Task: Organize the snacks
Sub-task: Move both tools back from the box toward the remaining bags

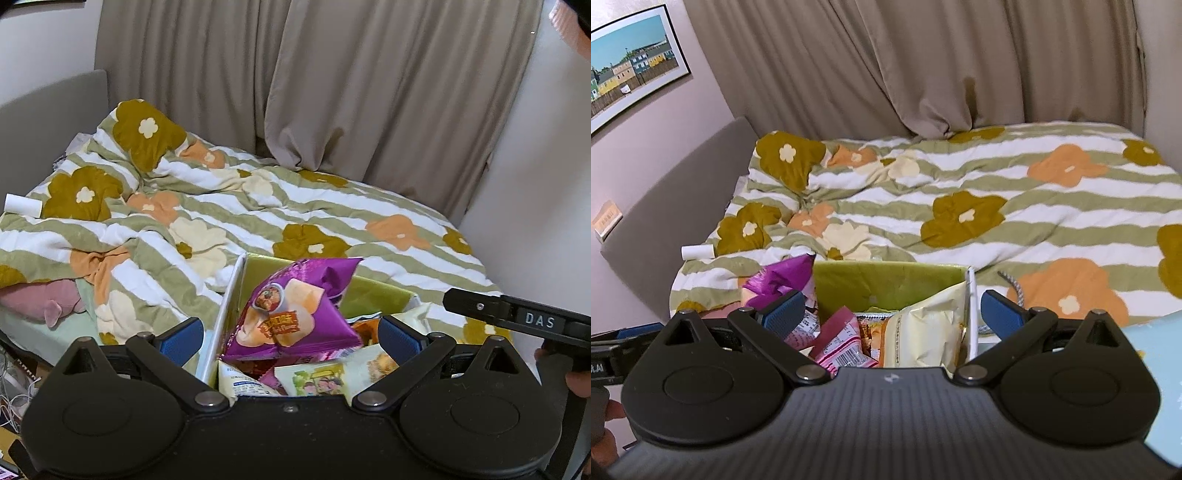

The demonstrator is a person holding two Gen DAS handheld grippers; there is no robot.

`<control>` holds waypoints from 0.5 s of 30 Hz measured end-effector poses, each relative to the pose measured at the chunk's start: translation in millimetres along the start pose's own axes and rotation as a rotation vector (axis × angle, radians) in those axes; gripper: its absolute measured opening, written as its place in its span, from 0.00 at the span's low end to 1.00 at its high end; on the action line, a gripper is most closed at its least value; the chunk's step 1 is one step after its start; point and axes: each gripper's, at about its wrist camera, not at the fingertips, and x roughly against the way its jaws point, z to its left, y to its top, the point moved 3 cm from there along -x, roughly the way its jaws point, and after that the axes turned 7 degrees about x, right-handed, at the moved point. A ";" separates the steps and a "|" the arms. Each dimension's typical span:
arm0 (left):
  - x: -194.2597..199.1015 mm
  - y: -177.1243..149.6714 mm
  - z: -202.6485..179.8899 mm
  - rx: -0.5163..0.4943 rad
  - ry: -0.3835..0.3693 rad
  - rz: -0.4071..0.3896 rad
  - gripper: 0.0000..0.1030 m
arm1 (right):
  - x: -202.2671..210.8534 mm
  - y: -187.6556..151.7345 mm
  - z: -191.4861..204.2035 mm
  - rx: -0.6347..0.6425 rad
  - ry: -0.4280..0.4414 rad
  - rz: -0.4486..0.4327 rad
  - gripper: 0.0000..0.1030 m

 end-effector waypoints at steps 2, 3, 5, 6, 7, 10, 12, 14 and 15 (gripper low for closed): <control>6.7 -0.7 -4.0 -0.010 -0.011 -0.009 0.99 | 12.1 0.7 0.0 0.003 -0.011 -0.011 1.00; 9.8 -1.6 -6.7 -0.016 -0.015 -0.012 0.99 | 18.5 0.7 0.3 0.004 -0.017 -0.018 1.00; 14.7 -3.8 -12.1 -0.029 -0.020 -0.014 0.99 | 32.2 -0.3 0.2 0.008 -0.032 -0.031 1.00; 17.1 -5.0 -14.6 -0.035 -0.020 -0.017 0.99 | 39.0 -1.1 -0.4 0.010 -0.041 -0.035 1.00; 19.9 -6.1 -17.6 -0.042 -0.019 -0.023 0.99 | 44.9 -1.9 -1.3 0.011 -0.049 -0.038 1.00; 29.2 -10.9 -27.3 -0.059 -0.014 -0.042 0.99 | 65.0 -4.7 -5.8 0.023 -0.072 -0.050 1.00; 35.1 -16.0 -34.3 -0.067 -0.004 -0.053 0.99 | 75.7 -7.9 -11.5 0.049 -0.104 -0.057 1.00; 40.3 -21.7 -41.9 -0.069 0.007 -0.059 0.99 | 83.4 -11.3 -18.4 0.065 -0.132 -0.060 1.00; 42.8 -25.4 -46.6 -0.069 0.013 -0.061 0.99 | 87.6 -13.6 -23.8 0.066 -0.137 -0.065 1.00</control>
